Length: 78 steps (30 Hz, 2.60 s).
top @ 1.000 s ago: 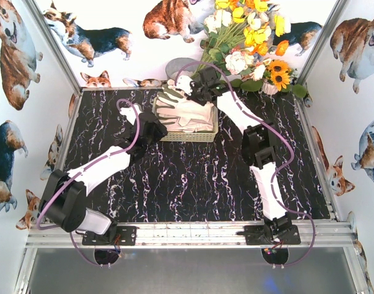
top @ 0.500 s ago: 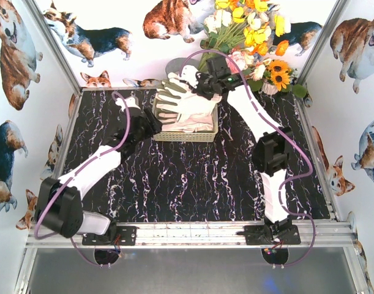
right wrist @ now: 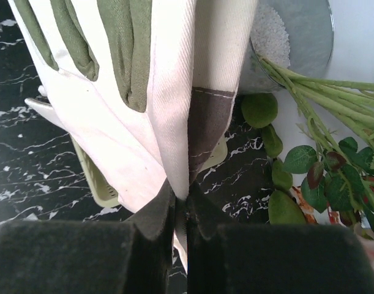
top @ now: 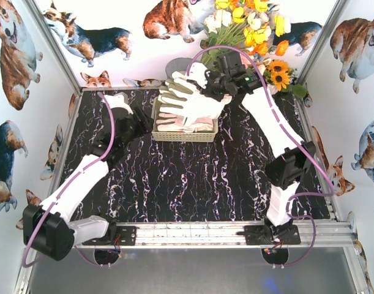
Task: Put the gloves into the storage basket
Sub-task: Place the glove in the bin.
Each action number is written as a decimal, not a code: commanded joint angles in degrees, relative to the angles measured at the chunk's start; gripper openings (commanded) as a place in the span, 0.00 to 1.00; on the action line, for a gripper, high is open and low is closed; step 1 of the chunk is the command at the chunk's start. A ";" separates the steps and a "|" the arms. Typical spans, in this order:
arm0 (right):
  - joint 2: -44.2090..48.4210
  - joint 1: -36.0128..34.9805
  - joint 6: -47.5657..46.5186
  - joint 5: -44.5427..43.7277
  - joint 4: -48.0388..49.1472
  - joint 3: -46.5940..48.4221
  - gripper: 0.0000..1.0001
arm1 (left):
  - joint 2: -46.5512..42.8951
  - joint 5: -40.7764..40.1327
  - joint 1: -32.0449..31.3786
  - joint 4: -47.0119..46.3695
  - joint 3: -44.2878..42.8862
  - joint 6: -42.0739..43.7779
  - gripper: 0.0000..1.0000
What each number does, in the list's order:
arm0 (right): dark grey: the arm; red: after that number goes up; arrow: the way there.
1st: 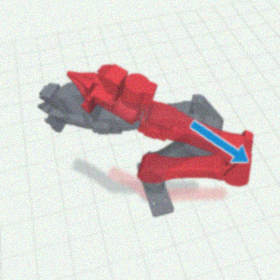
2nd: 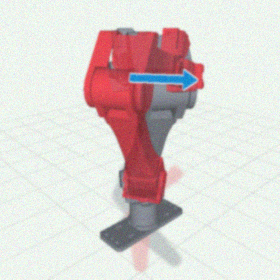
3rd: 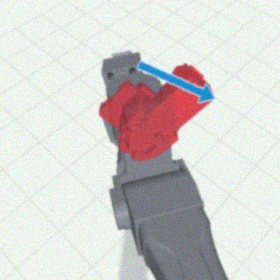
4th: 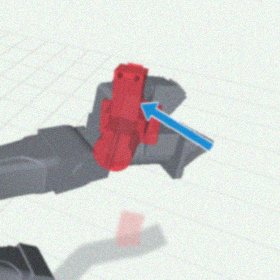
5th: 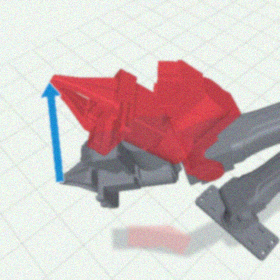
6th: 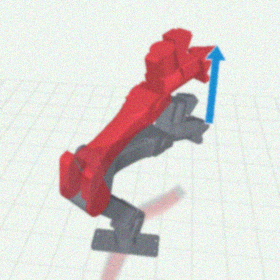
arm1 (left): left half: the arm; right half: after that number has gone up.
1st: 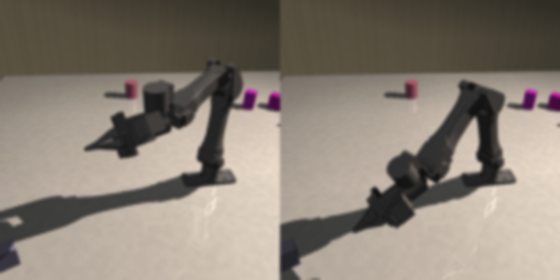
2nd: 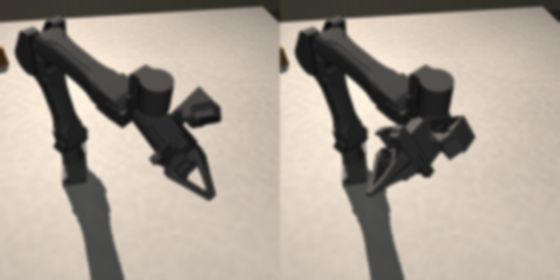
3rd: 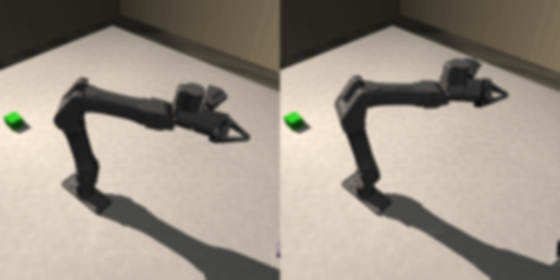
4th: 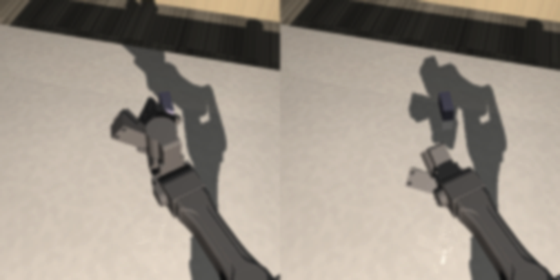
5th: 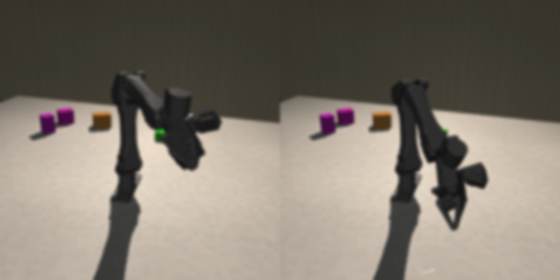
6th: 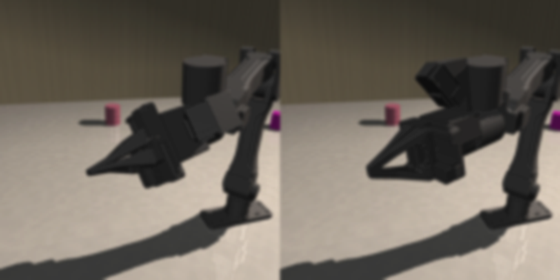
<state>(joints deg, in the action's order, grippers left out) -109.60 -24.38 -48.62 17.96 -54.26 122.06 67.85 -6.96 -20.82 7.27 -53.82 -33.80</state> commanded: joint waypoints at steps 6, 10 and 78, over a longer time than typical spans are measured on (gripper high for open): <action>6.35 -3.20 1.27 0.10 -6.71 -1.93 0.00 | -5.34 -2.78 0.80 3.05 1.95 -0.14 0.57; 5.86 -3.79 0.96 -1.24 -7.04 -4.05 0.00 | -6.64 -3.13 0.82 3.72 3.07 -0.30 0.57; -26.67 -6.02 -0.06 -16.11 17.40 8.63 0.03 | -13.19 -4.90 0.86 9.60 8.04 -1.56 0.58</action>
<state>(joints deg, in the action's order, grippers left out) -136.18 -30.22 -51.83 2.74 -43.00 128.22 55.66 -11.40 -20.64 16.12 -46.22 -35.07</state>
